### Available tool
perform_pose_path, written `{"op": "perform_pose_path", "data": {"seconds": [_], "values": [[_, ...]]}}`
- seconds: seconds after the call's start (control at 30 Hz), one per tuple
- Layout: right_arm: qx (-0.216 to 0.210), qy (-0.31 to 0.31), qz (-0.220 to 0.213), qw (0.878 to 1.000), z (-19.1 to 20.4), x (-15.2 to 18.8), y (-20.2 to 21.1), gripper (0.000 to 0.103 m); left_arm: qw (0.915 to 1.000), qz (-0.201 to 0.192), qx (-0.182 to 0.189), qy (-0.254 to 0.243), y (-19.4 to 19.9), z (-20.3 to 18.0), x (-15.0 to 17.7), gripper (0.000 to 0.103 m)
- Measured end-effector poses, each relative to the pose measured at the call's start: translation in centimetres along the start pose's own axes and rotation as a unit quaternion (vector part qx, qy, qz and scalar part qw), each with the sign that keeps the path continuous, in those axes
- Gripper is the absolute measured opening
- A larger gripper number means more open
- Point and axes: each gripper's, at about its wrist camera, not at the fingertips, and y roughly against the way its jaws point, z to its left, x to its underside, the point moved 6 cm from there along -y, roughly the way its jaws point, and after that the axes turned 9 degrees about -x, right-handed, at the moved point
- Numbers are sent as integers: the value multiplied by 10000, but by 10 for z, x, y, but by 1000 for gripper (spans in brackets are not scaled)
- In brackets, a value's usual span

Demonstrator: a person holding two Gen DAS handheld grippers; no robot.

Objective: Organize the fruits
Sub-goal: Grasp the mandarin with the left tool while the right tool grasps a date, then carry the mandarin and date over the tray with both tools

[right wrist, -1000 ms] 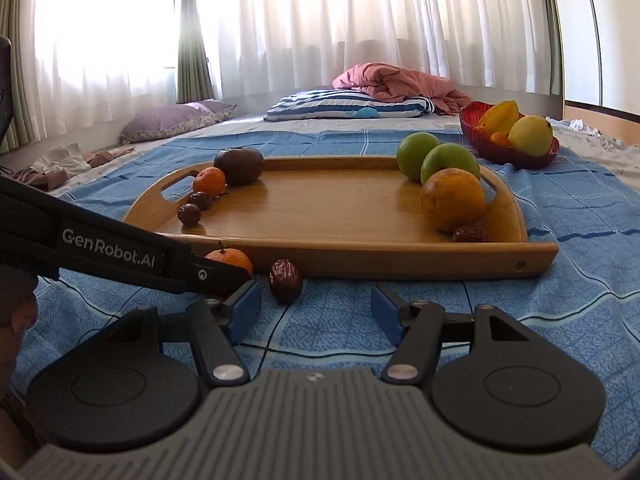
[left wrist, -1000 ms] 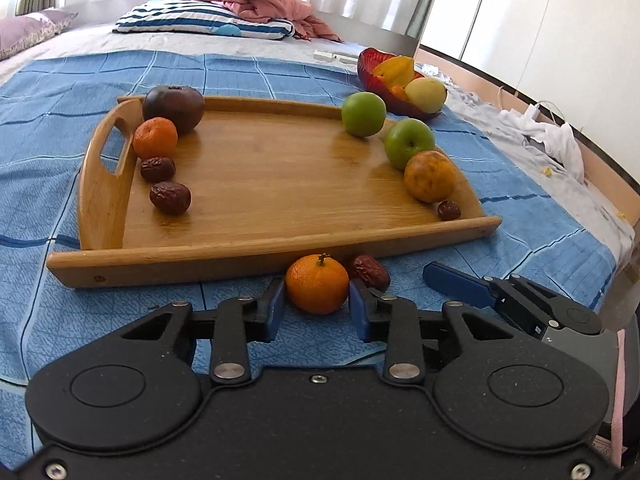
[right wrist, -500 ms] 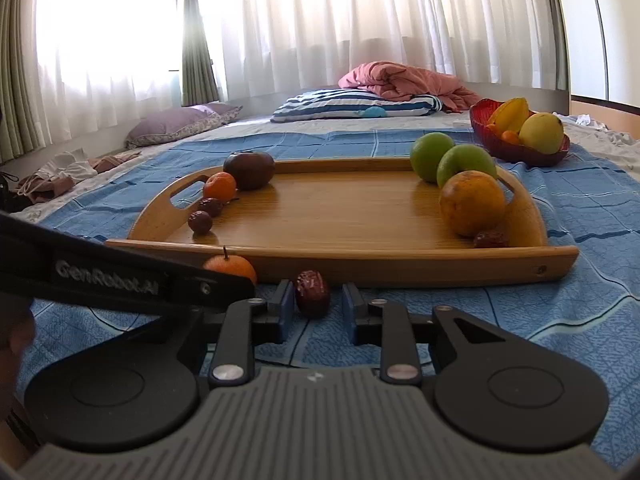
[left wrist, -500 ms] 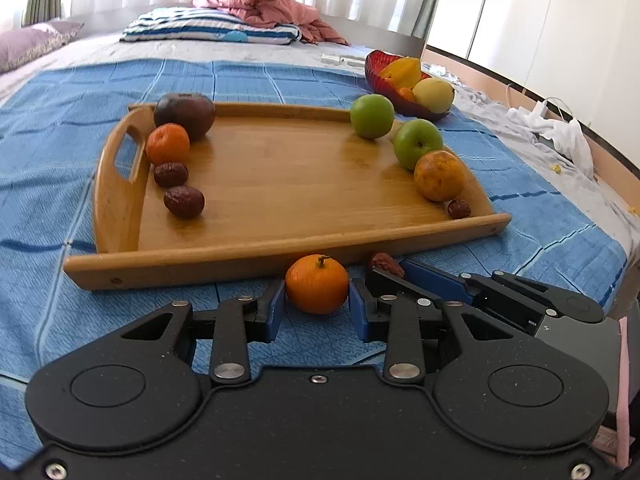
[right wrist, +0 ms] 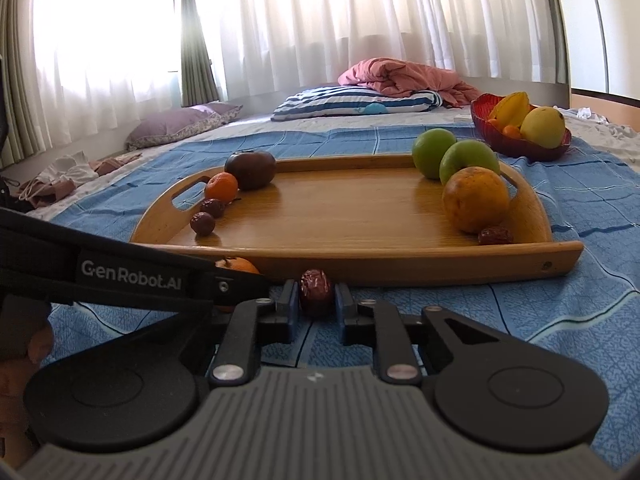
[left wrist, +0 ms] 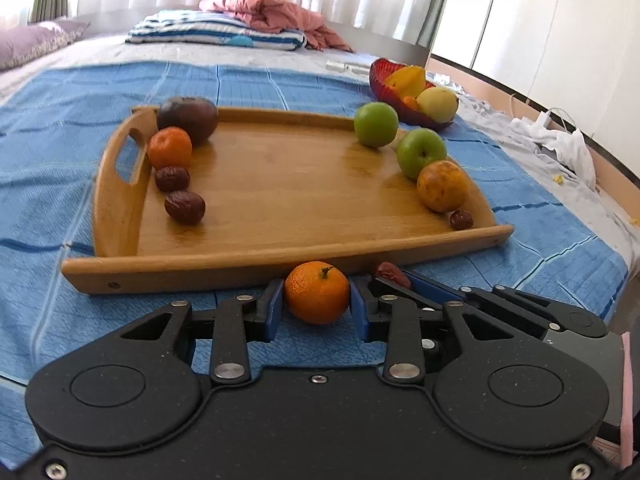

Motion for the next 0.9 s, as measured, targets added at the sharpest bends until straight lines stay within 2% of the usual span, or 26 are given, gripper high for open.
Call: {"op": "perform_pose_path", "data": {"seconds": [0.17,0.33,0.63,0.9], "values": [[108,-2,-168,9998,1,-5,8,23,9995,-305,-95,-88,17,1,-10,33],[197,-8,-365,9991,-1,-17,16,23,9989,-434,-174,-2,19,8,-22,33],[450,-117,-514,9976,-16,-31,14,23,9985,-370,-367,171,6,23,-30,33],[582,-205,-381,9974,-23,-35,-1,23,9981,-323,-487,213,-10,27,-31,33]]}}
